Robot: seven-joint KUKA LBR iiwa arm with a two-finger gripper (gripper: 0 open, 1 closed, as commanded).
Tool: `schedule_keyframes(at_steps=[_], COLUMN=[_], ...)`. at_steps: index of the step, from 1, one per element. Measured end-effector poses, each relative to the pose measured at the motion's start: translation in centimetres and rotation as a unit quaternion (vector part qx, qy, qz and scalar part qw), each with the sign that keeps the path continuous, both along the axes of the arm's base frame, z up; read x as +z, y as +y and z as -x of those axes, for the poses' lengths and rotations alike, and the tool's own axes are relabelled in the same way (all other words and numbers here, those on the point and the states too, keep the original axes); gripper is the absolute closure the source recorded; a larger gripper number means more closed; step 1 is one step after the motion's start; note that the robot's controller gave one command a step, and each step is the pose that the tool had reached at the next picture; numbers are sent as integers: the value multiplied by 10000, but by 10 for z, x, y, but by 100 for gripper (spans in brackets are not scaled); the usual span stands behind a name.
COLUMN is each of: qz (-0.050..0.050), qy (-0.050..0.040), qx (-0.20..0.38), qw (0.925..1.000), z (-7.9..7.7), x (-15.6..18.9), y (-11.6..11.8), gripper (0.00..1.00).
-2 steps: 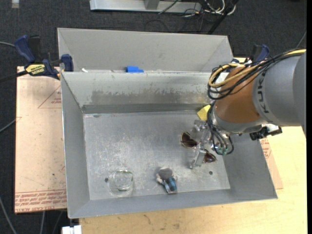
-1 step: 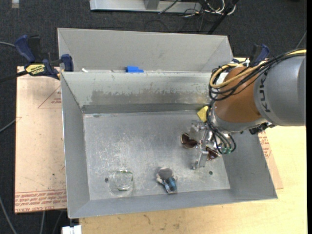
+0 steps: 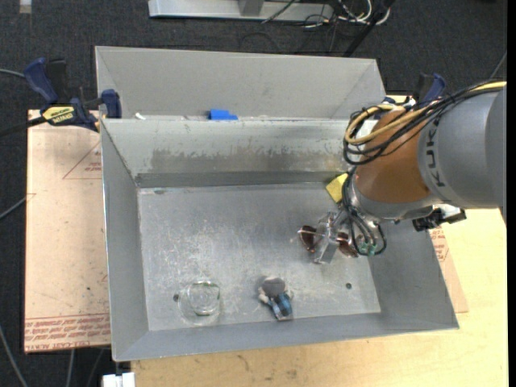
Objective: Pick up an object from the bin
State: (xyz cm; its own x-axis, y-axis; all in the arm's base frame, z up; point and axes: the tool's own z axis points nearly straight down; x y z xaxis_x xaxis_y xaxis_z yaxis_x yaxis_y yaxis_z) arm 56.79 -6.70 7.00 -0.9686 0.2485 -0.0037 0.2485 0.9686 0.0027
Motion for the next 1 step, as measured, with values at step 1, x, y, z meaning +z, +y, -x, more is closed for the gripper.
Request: schedule_keyframes(at_steps=[1], qz=[1], qy=[0], qx=[1], qw=[10000], z=[0], x=[0], y=[0], gripper=[100])
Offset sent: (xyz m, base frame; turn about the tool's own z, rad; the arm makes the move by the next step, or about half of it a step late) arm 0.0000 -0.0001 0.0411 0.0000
